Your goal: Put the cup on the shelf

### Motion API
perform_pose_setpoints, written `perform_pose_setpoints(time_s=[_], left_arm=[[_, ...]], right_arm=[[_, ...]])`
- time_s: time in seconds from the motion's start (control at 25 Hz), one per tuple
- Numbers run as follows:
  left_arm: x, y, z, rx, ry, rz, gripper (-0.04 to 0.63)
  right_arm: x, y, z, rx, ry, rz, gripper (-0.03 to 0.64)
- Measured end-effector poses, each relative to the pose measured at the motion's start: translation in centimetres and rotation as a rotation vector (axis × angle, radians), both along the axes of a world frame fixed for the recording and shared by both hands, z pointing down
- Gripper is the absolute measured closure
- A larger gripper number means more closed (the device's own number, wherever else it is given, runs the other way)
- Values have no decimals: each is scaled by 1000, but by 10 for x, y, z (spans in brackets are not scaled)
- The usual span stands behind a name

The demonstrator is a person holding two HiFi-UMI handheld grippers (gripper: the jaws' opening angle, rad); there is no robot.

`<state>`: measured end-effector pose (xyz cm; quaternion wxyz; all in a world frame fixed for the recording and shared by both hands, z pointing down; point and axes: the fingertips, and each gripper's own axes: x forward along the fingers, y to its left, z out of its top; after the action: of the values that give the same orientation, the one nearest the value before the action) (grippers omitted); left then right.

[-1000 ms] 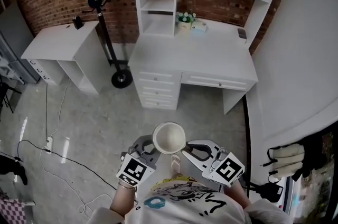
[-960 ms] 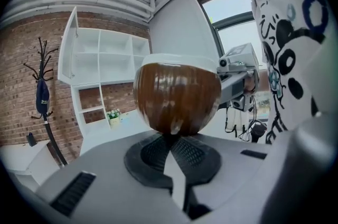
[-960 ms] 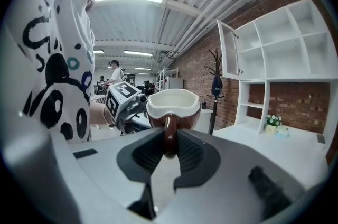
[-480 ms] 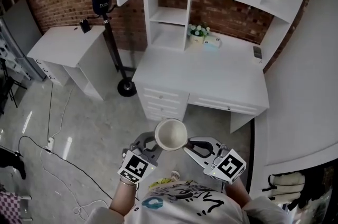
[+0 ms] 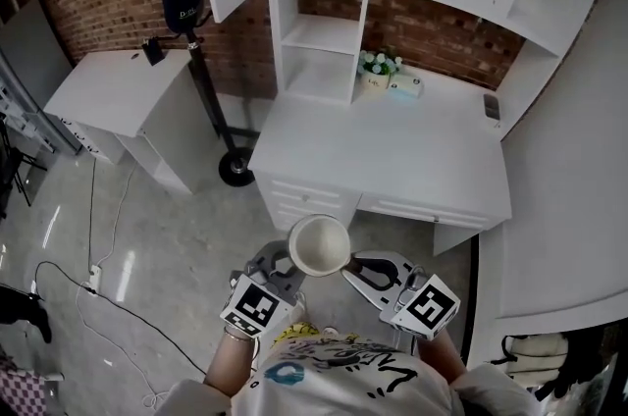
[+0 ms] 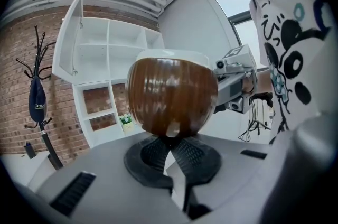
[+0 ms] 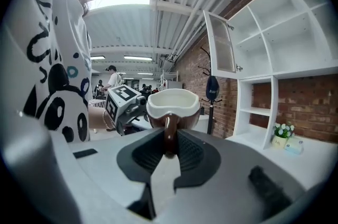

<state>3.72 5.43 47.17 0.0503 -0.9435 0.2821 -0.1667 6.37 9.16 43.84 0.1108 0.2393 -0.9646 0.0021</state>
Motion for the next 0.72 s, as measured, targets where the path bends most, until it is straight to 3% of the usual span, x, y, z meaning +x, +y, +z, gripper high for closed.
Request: perform_pose_setpoints(time_s=[0.36,0.72], left_arm=[[-27,-90,-11,16,1,70,580],[-46,-145,-13,36,9,112,580]], right_arm=[[-30,-88,-16,17,-14,72,557],[-52,-142,-16,25,-12,108,557]])
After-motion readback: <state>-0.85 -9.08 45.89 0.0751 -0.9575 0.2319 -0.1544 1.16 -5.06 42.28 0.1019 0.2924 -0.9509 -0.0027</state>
